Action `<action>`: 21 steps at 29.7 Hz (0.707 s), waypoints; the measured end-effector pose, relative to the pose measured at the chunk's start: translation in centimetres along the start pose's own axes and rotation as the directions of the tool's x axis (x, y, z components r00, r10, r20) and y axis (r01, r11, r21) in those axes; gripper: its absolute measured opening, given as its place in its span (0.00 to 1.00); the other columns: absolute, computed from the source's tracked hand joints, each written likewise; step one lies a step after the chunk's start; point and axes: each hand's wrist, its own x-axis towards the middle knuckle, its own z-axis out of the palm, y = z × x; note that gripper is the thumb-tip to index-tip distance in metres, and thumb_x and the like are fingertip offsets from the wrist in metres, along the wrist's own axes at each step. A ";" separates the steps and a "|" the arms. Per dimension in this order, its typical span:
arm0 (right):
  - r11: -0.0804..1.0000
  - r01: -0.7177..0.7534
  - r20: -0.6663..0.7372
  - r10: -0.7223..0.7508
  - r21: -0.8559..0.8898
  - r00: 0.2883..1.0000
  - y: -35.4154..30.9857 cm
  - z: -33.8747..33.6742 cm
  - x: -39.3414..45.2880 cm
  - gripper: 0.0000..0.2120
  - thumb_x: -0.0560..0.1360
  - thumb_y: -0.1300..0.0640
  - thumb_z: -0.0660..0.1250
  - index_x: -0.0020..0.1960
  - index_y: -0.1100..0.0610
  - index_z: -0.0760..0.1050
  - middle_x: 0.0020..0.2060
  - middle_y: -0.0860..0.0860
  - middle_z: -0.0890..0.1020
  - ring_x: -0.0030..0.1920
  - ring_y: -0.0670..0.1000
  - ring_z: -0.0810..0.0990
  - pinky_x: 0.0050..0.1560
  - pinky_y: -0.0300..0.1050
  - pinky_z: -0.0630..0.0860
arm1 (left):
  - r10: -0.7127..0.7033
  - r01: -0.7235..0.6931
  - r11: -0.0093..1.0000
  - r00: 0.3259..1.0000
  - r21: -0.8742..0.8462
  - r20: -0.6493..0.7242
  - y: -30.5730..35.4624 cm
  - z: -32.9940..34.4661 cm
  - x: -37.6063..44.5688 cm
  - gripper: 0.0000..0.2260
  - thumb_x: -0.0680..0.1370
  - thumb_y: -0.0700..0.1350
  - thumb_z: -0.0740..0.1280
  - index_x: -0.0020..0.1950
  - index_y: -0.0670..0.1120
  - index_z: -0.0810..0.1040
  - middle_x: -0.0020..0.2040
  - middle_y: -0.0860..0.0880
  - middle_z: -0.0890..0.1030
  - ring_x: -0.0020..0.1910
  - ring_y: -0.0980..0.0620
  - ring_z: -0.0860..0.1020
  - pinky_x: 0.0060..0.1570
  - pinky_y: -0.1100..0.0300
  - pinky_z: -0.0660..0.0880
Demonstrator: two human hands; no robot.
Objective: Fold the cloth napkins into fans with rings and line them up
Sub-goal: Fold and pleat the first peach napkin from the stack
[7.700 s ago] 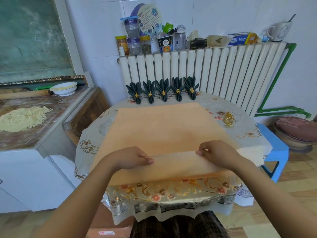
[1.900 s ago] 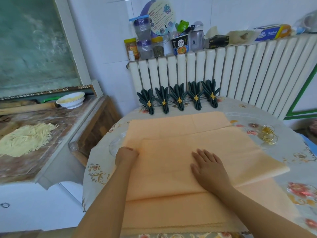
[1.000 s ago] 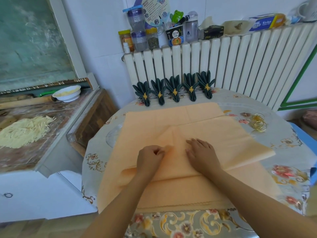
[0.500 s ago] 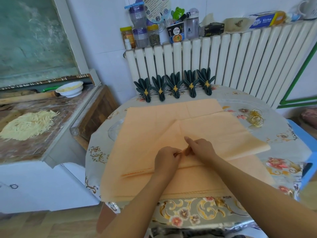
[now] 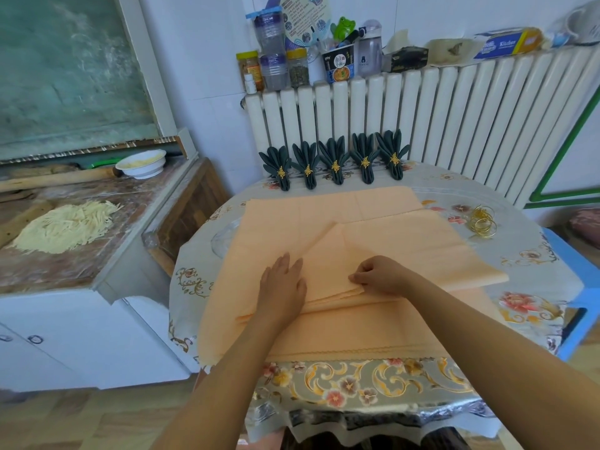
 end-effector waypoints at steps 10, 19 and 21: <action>0.996 0.094 0.033 -0.094 0.007 0.995 0.7 -0.6 -1.5 0.09 0.75 0.53 0.67 0.38 0.55 0.73 0.33 0.46 0.74 0.35 0.45 0.71 0.37 0.38 0.66 | -0.009 0.000 0.997 0.993 0.077 0.122 0.3 0.6 -0.6 0.25 0.83 0.53 0.49 0.79 0.50 0.48 0.79 0.48 0.47 0.78 0.50 0.48 0.75 0.52 0.48; 0.983 0.181 -0.037 -0.182 -0.021 0.983 1.4 -0.1 -1.1 0.12 0.68 0.59 0.72 0.32 0.54 0.70 0.40 0.48 0.71 0.38 0.45 0.70 0.39 0.37 0.66 | -0.011 -0.014 0.991 0.984 0.137 0.180 0.4 1.3 -1.7 0.25 0.83 0.55 0.46 0.79 0.52 0.44 0.79 0.49 0.42 0.78 0.50 0.43 0.75 0.51 0.42; 0.981 0.192 -0.047 -0.194 -0.034 0.980 1.5 0.0 -1.0 0.12 0.68 0.60 0.72 0.32 0.54 0.70 0.41 0.48 0.71 0.39 0.46 0.70 0.41 0.38 0.67 | -0.015 -0.010 0.991 0.983 0.136 0.185 0.6 1.2 -1.6 0.26 0.83 0.56 0.45 0.79 0.52 0.43 0.79 0.49 0.42 0.78 0.50 0.42 0.75 0.50 0.42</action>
